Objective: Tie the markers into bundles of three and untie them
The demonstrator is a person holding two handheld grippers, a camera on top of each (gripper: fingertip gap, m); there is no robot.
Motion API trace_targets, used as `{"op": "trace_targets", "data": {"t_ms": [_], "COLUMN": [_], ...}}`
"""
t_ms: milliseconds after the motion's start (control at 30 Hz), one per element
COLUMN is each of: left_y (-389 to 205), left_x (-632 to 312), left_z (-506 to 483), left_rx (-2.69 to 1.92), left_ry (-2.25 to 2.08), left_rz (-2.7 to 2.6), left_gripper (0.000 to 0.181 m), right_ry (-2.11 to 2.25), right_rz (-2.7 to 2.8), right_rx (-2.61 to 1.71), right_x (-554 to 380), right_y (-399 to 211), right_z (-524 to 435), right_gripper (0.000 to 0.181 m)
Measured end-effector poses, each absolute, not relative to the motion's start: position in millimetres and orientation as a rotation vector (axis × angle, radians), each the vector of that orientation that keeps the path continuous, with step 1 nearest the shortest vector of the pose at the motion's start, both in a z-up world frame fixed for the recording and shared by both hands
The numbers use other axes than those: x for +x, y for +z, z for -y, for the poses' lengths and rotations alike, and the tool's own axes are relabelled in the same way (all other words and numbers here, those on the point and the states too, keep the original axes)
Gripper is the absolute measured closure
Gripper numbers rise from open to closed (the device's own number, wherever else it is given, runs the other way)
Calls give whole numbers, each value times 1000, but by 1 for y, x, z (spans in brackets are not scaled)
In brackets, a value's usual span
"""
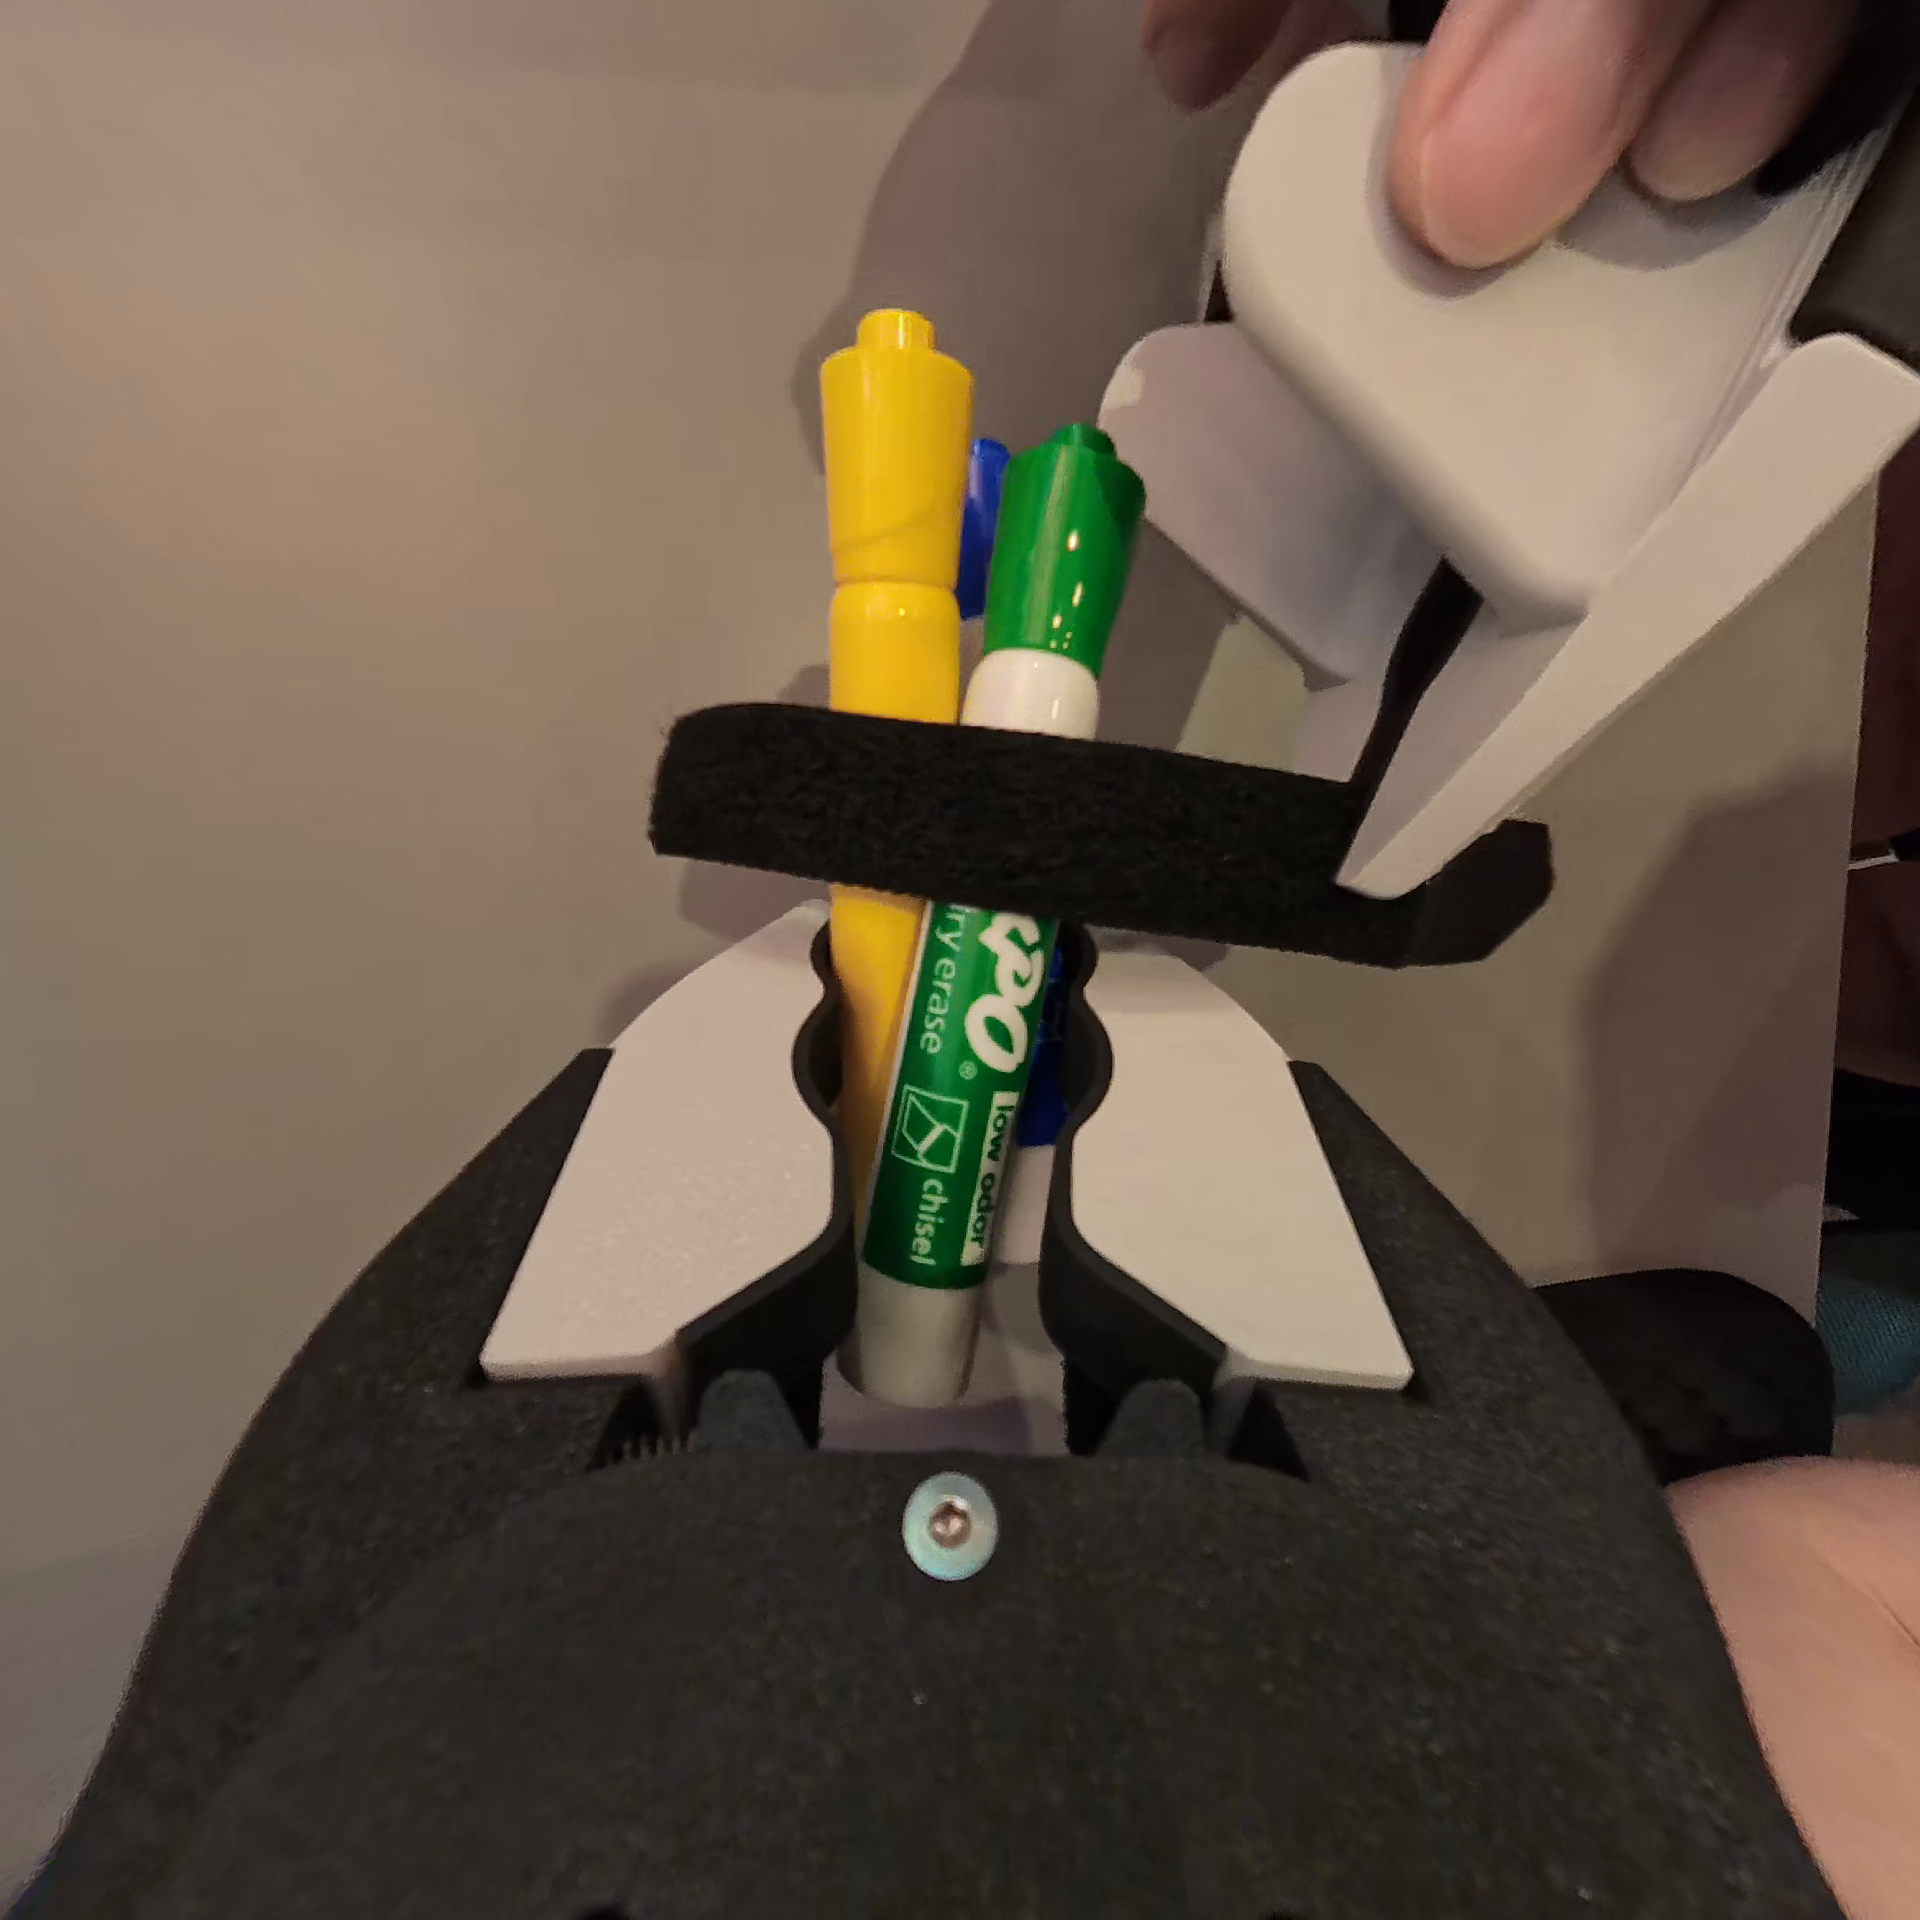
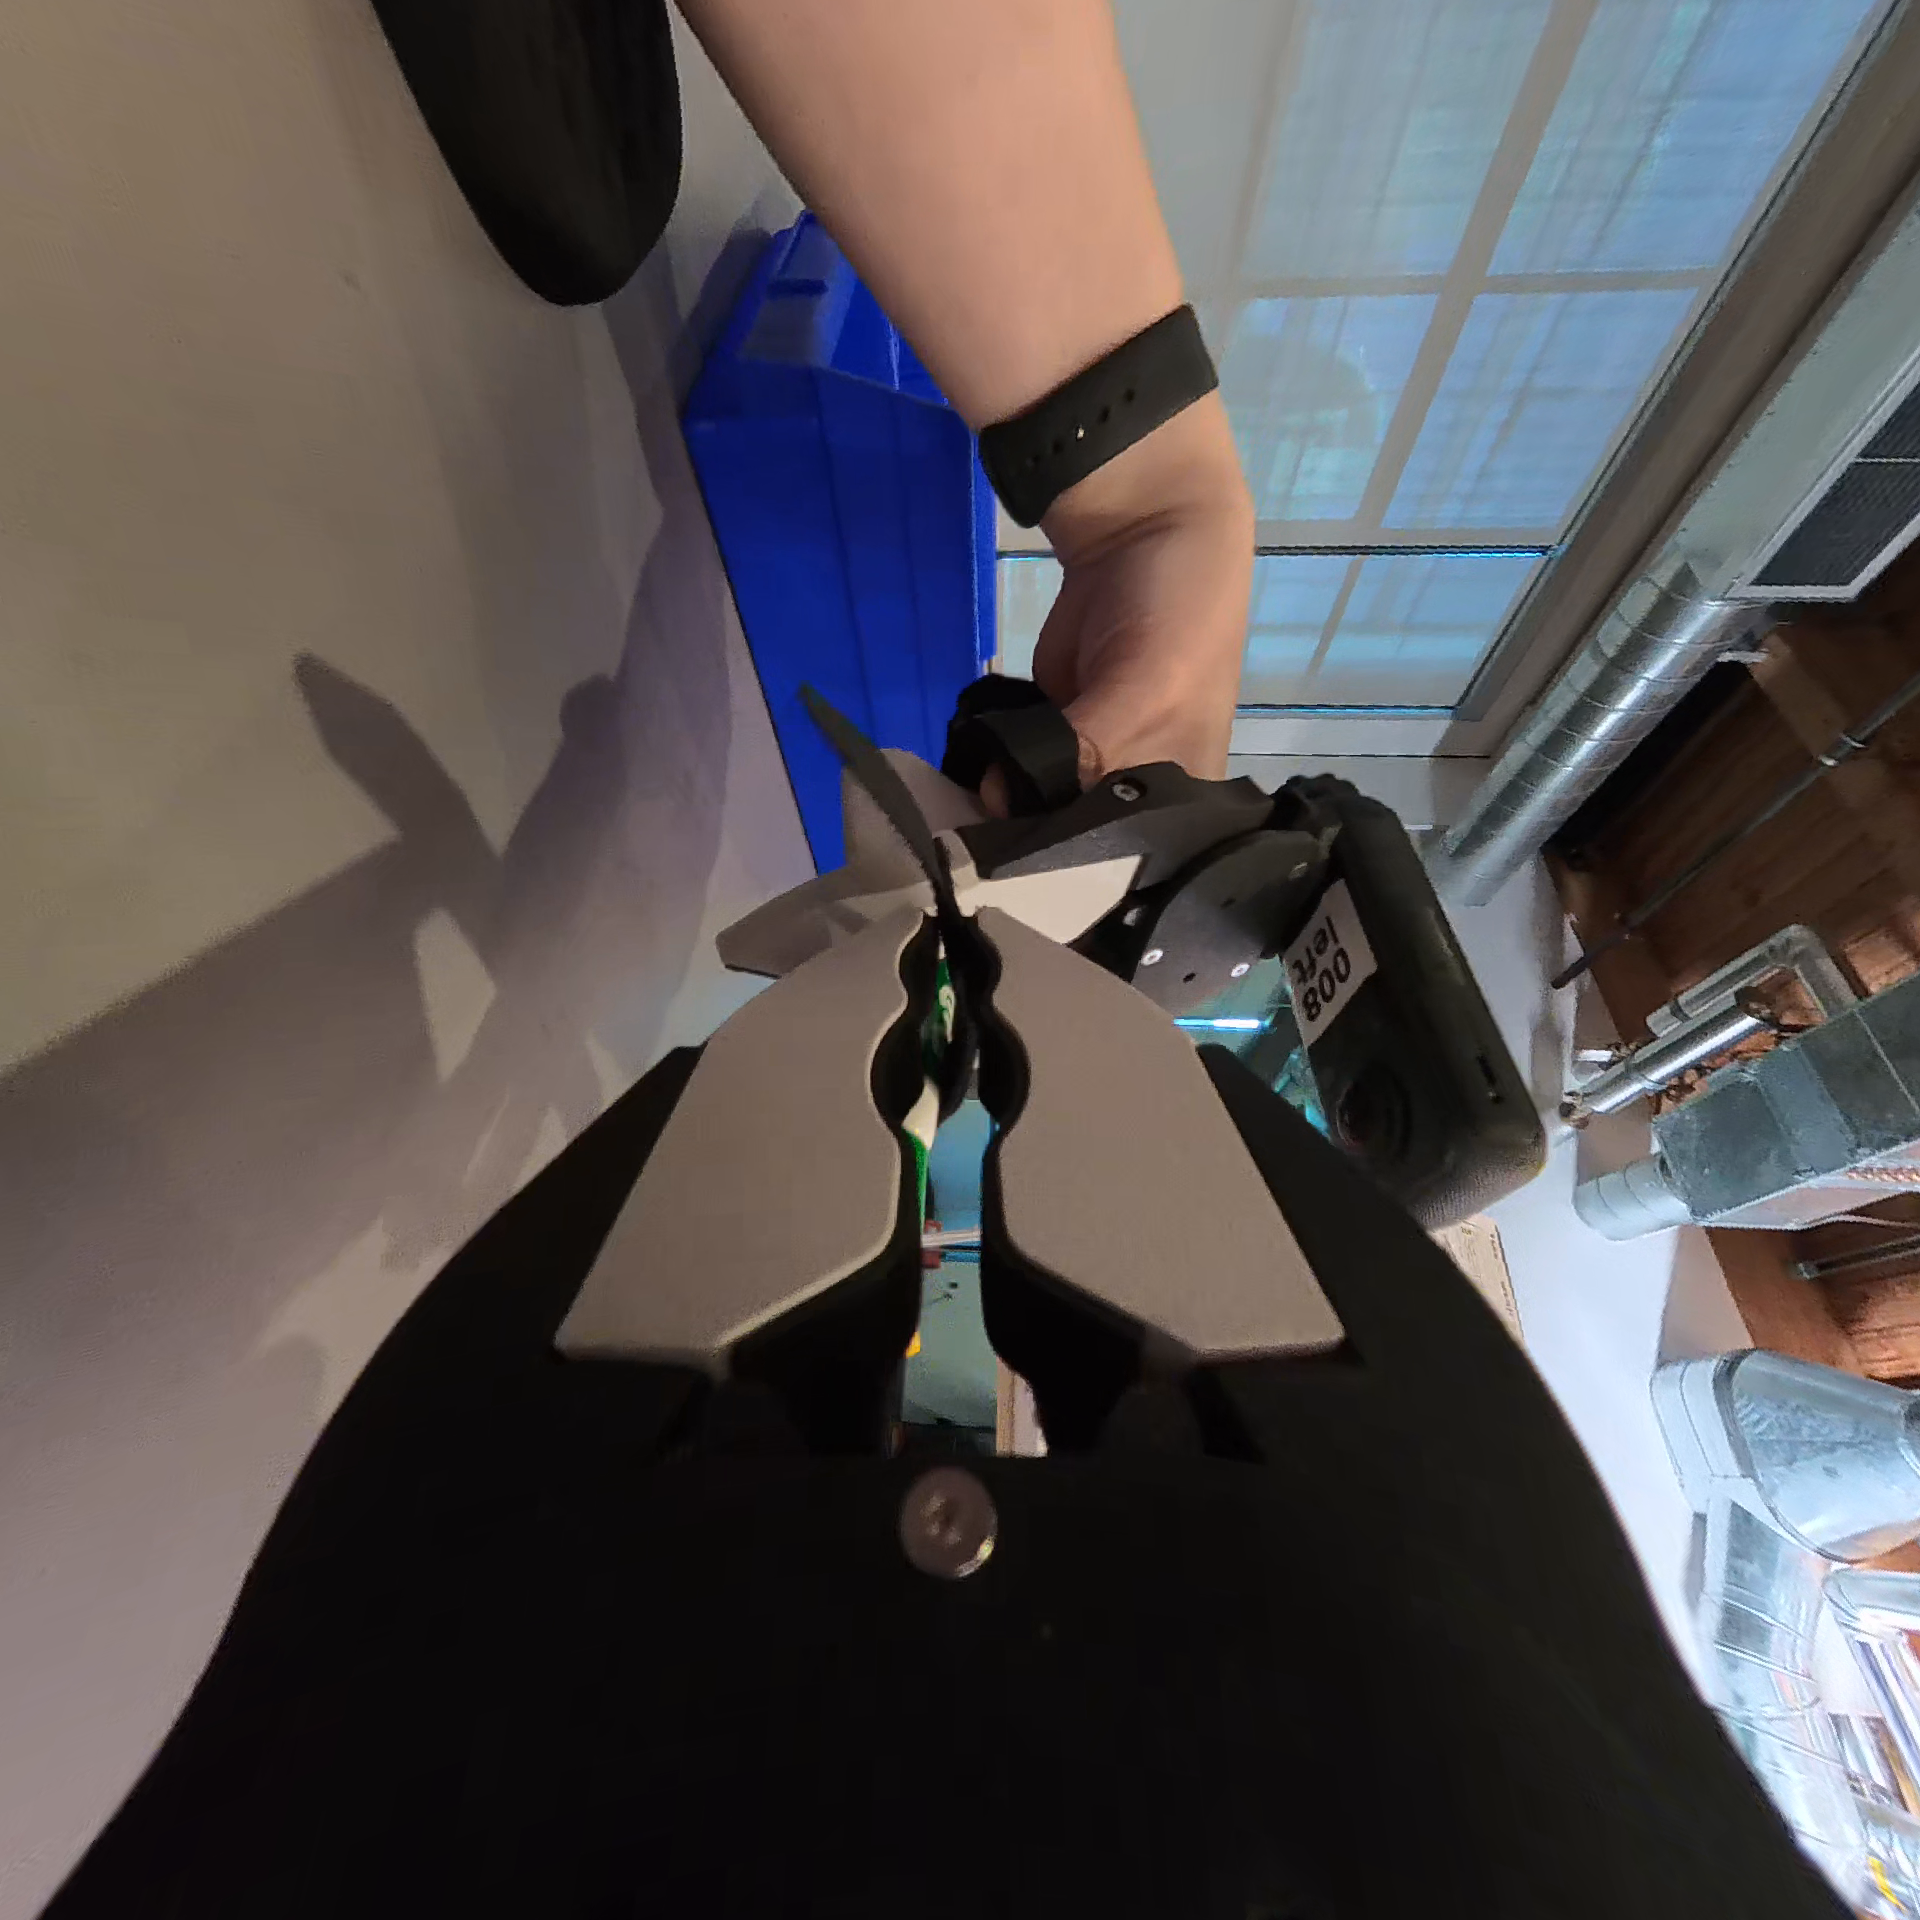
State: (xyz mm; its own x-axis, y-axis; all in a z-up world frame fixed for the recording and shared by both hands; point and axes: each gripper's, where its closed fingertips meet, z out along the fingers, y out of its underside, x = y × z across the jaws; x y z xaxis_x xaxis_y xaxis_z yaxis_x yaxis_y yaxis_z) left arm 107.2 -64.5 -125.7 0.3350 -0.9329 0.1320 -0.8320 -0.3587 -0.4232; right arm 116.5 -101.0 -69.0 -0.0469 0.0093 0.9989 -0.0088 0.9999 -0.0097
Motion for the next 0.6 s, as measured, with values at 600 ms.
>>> {"op": "trace_targets", "data": {"t_ms": [600], "left_y": [-128], "left_x": [114], "left_z": [70], "left_rx": [-2291], "left_ry": [-495], "left_rz": [-1654], "left_gripper": [143], "right_ry": [-58], "right_rz": [1789], "right_rx": [-38], "right_x": [121], "right_y": [-78], "right_z": [94], "right_gripper": [170]}}
